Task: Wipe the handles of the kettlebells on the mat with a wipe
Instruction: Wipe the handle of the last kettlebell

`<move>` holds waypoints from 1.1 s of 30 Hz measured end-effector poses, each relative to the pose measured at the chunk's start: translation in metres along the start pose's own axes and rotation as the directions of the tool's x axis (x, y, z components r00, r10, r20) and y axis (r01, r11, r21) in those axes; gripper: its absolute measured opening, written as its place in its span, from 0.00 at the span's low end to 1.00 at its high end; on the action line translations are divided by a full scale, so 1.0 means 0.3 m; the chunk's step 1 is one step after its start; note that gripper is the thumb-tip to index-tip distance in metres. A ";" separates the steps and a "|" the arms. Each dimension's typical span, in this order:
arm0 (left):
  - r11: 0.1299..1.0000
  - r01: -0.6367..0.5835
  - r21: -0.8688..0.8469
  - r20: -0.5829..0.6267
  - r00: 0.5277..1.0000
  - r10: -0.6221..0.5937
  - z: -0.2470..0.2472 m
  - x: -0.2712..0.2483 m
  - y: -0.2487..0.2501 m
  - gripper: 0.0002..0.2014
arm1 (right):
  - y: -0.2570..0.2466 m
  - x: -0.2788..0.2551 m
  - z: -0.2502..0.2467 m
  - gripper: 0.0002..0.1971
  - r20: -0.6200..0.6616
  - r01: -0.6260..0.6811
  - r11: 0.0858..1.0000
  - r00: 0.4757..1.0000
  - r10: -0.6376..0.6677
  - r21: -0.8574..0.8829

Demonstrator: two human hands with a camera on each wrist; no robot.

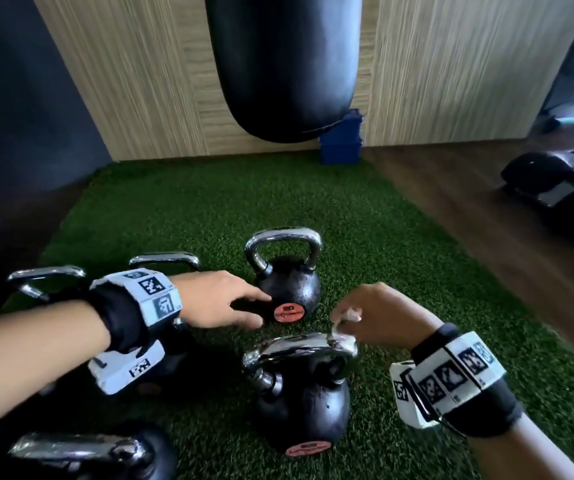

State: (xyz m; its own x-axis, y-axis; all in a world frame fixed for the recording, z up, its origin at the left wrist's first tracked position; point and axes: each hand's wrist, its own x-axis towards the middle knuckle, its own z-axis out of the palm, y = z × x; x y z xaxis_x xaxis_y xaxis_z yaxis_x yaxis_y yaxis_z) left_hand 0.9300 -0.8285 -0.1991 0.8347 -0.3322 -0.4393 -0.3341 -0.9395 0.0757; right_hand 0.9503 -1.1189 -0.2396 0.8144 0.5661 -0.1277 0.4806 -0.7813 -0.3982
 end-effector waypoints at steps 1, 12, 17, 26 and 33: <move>0.999 0.028 0.026 -0.003 1.000 -0.028 -0.021 -0.003 -0.019 0.31 | -0.001 0.010 -0.014 0.08 -0.085 0.014 0.999 0.996 -0.010 0.041; 0.911 0.393 -0.124 -0.020 0.917 -0.399 0.030 0.337 -0.263 0.30 | 0.039 0.237 -0.068 0.09 -0.232 0.030 0.980 0.973 0.017 0.199; 0.620 0.391 -0.681 0.101 0.888 -0.450 0.234 0.571 -0.417 0.60 | 0.128 0.384 -0.032 0.09 -0.158 -0.015 0.936 0.984 0.075 0.352; 0.356 0.092 -0.930 -0.105 0.861 -0.498 0.384 0.816 -0.429 0.37 | 0.137 0.619 -0.037 0.14 -0.447 0.002 0.949 0.882 0.147 0.316; 0.424 -0.095 -0.901 -0.281 0.871 -0.402 0.408 0.831 -0.414 0.24 | 0.101 0.719 -0.036 0.15 -0.490 0.123 0.956 0.871 0.024 0.266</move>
State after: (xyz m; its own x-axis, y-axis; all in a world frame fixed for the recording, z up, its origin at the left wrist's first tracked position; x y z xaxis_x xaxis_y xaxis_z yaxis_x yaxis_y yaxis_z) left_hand 1.1258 -0.7845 -0.4275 0.9847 0.0646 -0.1616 0.1734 -0.4421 0.8800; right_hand 1.1440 -1.0234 -0.2694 0.8806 0.3452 0.3244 0.4732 -0.6074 -0.6381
